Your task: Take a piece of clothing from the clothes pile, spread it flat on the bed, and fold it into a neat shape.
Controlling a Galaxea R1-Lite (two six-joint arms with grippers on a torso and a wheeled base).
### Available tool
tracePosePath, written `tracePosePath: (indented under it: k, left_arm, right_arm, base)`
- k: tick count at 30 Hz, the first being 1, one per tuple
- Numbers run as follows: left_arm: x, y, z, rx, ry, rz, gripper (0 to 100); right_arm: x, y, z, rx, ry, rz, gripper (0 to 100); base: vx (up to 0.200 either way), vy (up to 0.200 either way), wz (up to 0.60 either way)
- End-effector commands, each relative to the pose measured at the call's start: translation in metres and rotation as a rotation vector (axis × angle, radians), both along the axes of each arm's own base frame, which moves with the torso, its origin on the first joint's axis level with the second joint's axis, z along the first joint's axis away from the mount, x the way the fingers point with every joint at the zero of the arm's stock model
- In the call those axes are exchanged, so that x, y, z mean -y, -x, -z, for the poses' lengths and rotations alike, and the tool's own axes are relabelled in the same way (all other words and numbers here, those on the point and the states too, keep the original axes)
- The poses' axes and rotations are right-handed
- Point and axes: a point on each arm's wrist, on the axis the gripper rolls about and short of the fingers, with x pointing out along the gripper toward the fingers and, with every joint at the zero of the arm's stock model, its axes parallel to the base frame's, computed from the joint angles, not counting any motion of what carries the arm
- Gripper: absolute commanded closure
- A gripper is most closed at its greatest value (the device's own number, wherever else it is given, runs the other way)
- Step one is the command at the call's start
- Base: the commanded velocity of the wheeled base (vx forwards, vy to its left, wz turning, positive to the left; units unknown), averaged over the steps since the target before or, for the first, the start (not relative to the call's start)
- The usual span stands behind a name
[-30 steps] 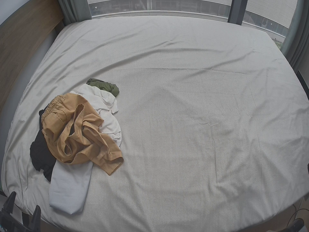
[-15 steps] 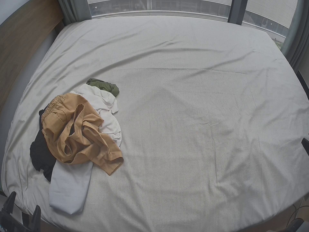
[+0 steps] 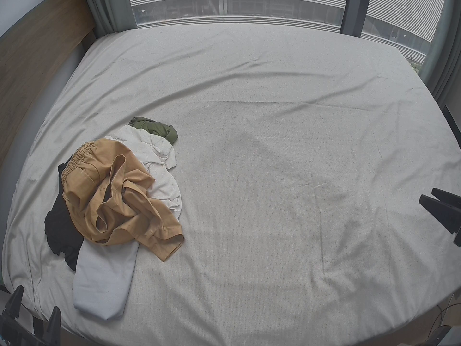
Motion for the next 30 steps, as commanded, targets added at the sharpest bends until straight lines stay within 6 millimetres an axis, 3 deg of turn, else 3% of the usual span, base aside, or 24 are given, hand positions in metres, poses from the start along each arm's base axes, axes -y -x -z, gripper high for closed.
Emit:
tracePosePath:
  k: [1, 13, 18, 22, 30]
  left_arm:
    - [0.0, 0.0, 0.005, -0.001, 0.0, 0.0, 0]
    - [0.0, 0.0, 0.005, -0.001, 0.0, 0.0, 0]
    - [0.0, 0.0, 0.005, -0.001, 0.0, 0.0, 0]
    - [0.0, 0.0, 0.005, -0.001, 0.0, 0.0, 0]
    - [0.0, 0.0, 0.005, -0.001, 0.0, 0.0, 0]
  right_arm:
    - [-0.016, -0.022, -0.004, -0.064, -0.008, -0.076, 0]
    - [-0.064, -0.076, -0.006, -0.176, 0.025, -0.211, 0]
    - [-0.084, -0.094, -0.001, -0.215, 0.033, -0.246, 0]
    - [-0.111, -0.114, 0.009, -0.218, 0.037, -0.286, 0]
    - [-0.14, -0.129, 0.022, -0.258, 0.035, -0.325, 0]
  base:
    - [0.0, 0.0, 0.0]
    - [0.0, 0.0, 0.0]
    - [0.0, 0.0, 0.0]
    - [0.0, 0.0, 0.0]
    - [0.0, 0.0, 0.0]
